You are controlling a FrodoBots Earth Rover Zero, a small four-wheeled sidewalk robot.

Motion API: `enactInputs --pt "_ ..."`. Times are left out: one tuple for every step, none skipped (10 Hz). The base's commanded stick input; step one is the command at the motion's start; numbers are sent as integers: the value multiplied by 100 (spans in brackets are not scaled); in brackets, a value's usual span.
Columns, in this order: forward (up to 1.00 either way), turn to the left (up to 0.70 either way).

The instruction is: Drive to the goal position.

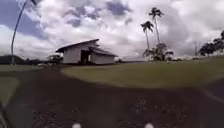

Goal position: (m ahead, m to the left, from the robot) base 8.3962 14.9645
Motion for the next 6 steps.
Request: enactInputs --pt "70 35" --pt "70 35" --pt "70 35" --pt "70 35" --pt "70 35" --pt "70 35"
